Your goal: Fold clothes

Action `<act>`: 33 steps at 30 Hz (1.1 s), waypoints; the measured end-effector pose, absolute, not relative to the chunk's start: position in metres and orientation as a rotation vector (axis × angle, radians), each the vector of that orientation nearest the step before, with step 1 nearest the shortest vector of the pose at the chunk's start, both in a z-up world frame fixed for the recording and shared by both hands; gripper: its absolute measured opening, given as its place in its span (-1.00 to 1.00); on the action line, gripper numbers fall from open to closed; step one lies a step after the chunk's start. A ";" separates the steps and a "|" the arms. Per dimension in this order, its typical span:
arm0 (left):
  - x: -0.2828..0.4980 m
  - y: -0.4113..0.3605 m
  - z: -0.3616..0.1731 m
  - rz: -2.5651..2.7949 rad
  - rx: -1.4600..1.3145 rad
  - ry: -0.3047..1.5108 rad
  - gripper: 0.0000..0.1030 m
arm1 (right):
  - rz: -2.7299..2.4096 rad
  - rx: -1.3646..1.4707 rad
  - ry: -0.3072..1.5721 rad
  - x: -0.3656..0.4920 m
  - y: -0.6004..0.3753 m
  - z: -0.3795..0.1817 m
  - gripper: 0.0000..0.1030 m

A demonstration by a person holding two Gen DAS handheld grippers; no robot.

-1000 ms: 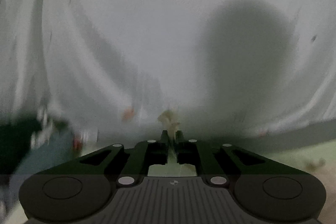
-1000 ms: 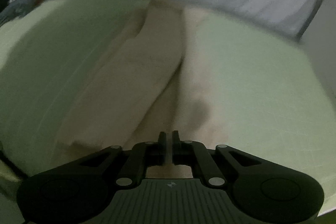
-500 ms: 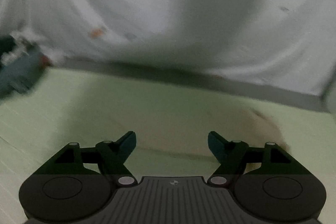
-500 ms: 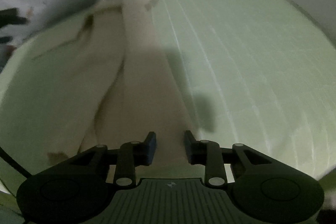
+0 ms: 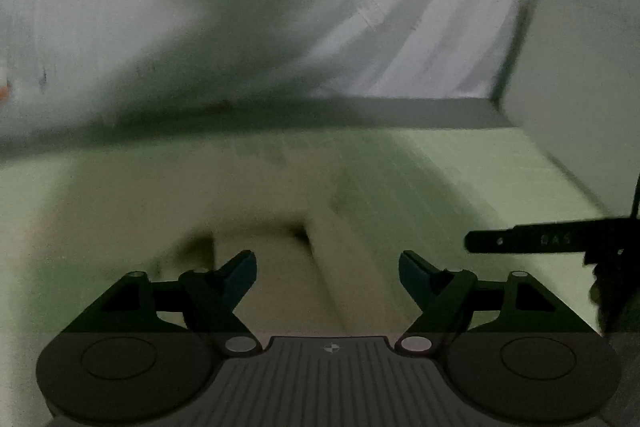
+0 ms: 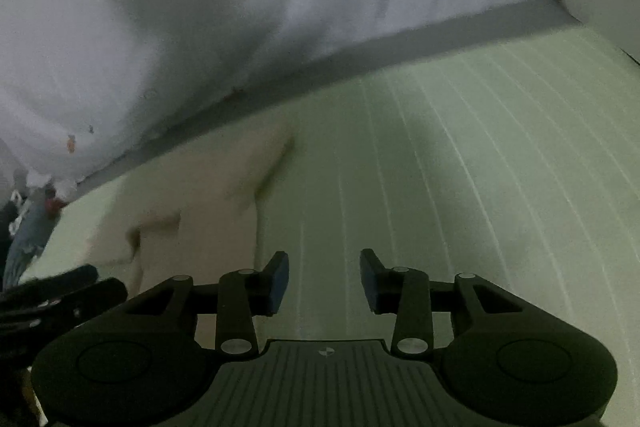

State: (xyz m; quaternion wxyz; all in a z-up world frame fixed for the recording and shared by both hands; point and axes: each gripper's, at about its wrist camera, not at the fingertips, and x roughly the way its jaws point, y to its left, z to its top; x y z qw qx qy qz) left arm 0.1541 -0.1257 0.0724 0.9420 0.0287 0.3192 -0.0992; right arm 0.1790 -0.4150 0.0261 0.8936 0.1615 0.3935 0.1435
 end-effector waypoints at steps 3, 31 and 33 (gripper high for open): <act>0.182 -0.105 0.063 -0.009 -0.009 0.682 0.65 | 0.375 0.418 0.831 0.226 -0.414 0.007 0.09; 0.217 0.048 -0.045 0.052 -1.424 0.753 0.80 | 0.501 0.414 0.858 0.265 -0.352 -0.019 0.33; 0.230 0.046 -0.045 0.047 -1.395 0.753 0.78 | 0.483 0.431 0.858 0.265 -0.351 -0.019 0.33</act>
